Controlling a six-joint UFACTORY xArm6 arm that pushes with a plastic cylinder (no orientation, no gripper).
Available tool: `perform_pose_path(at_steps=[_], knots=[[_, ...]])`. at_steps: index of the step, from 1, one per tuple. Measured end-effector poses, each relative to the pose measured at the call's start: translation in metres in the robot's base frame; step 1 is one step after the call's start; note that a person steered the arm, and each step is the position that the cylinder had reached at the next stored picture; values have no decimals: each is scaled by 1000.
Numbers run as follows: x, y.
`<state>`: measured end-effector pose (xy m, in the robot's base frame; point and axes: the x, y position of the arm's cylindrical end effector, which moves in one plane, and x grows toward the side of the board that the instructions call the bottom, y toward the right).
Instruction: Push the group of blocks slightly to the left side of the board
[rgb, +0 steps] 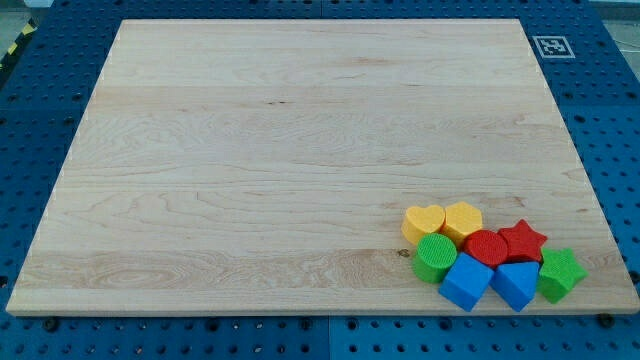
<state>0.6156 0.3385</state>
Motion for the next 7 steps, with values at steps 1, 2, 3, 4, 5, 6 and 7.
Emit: perform_pose_path(at_steps=[1,2,3,4,5,6,7], knots=[[2,-4],[2,-5],[-1,-30],[-12,-102],[-54,-113],[-43,-73],[0,-10]])
